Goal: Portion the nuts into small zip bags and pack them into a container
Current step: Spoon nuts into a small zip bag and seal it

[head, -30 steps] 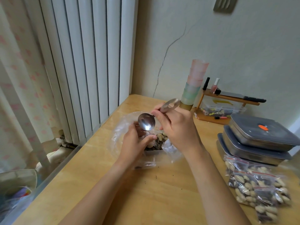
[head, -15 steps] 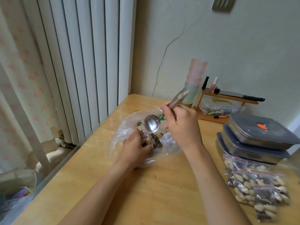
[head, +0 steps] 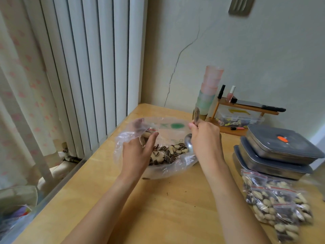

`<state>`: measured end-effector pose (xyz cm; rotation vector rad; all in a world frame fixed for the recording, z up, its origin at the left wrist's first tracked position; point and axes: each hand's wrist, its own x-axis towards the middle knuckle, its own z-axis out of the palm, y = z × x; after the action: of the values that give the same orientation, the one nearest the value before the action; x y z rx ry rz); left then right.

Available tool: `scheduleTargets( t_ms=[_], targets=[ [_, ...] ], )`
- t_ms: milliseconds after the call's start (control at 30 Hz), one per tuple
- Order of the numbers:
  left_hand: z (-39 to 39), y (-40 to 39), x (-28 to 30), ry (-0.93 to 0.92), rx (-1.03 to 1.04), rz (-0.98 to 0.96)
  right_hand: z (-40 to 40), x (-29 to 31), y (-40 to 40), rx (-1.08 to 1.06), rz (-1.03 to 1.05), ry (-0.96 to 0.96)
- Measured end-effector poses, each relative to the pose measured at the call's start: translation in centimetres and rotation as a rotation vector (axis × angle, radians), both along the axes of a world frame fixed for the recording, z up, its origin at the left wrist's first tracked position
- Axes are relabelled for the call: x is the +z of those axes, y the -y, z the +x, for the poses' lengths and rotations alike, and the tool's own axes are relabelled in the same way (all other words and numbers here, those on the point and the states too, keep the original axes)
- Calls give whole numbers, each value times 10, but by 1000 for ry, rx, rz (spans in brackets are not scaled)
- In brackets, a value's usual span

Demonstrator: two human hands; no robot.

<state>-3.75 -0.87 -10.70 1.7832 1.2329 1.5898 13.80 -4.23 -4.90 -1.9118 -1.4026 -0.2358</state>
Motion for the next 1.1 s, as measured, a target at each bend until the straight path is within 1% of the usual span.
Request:
scheduleTargets(
  t_ms=[100,167,233,333,467,567,633,733,867,1000,1100],
  targets=[
    [0,6,5,13,-14,90,7,-1,0,-56,13,2],
    [-1,4,4,19,-18,116,9,-4,-1,-74,43,-5],
    [0,1,2,17,-41,100,9,-6,-2,-95,78,12],
    [-1,-1,0,-35,-27,57,7,-9,-3,-115,139,40],
    [-2,3,7,-43,0,86,7,-8,-2,-130,175,57],
    [-3,-5,4,-57,-25,8,8,-6,-1,-137,135,63],
    [-5,-14,-3,-106,-31,-105,7,-6,-1,-119,120,82],
    [-5,-20,-12,-184,-36,-255,5,-6,-2,-35,105,49],
    [-3,-17,-15,-228,-49,-273,3,-11,-6,56,119,40],
    [-2,-14,-16,-329,-59,-290,9,-21,-11,21,80,125],
    [0,-12,-18,-420,-69,-339,12,-26,-10,22,5,140]
  ],
)
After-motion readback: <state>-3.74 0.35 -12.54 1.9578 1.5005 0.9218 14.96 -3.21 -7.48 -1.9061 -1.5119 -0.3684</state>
